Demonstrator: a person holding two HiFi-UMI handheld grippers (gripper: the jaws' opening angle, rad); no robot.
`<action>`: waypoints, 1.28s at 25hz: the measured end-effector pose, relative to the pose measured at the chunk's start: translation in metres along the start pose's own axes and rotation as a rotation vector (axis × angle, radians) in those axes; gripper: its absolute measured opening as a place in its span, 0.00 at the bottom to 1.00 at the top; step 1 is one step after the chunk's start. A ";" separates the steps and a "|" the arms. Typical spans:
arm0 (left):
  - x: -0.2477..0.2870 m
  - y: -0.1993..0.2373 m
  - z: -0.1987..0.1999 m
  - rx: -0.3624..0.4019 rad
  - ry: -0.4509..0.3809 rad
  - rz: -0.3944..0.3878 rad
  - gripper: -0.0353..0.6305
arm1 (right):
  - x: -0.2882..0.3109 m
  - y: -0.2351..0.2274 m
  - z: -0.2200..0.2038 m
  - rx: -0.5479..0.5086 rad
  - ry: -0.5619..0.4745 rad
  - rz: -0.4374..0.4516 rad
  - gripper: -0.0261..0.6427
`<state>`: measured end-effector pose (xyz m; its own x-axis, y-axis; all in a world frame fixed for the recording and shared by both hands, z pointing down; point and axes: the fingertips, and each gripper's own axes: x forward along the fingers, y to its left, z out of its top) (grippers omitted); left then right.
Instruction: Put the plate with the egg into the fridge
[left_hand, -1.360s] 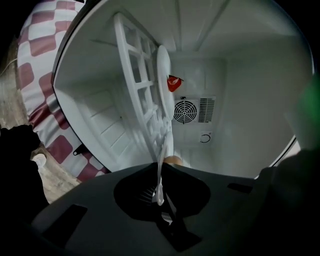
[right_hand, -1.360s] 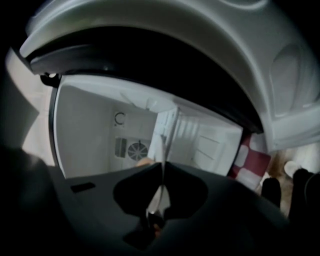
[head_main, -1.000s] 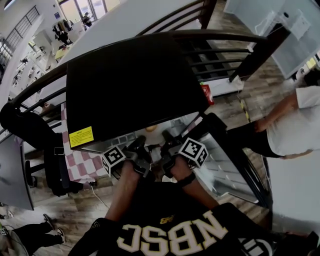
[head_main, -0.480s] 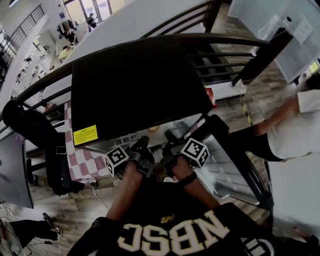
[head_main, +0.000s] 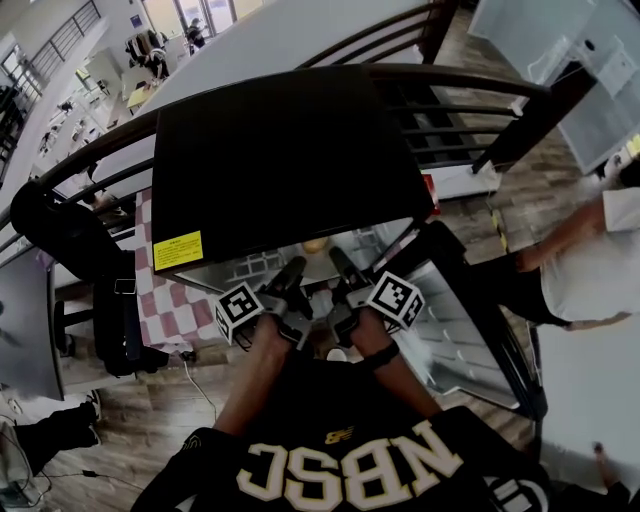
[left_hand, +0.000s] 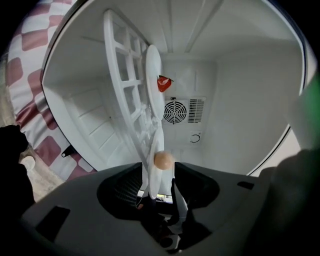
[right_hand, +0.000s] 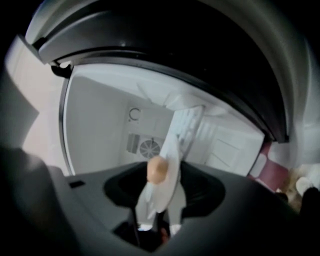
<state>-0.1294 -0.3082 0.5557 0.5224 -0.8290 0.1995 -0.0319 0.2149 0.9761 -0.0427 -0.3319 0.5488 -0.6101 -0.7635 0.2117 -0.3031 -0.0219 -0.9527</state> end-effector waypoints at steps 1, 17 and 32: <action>-0.001 0.003 -0.001 -0.001 0.002 0.004 0.36 | 0.000 -0.001 -0.003 -0.002 0.011 0.001 0.34; -0.019 0.006 -0.024 0.076 0.003 0.034 0.36 | -0.028 -0.009 -0.005 -0.139 -0.025 -0.035 0.36; -0.030 -0.004 -0.011 0.803 0.004 0.277 0.18 | -0.042 0.005 -0.028 -0.715 0.042 -0.147 0.33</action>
<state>-0.1351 -0.2784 0.5449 0.4099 -0.7982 0.4414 -0.7531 -0.0232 0.6574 -0.0394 -0.2822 0.5410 -0.5497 -0.7595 0.3478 -0.7790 0.3157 -0.5418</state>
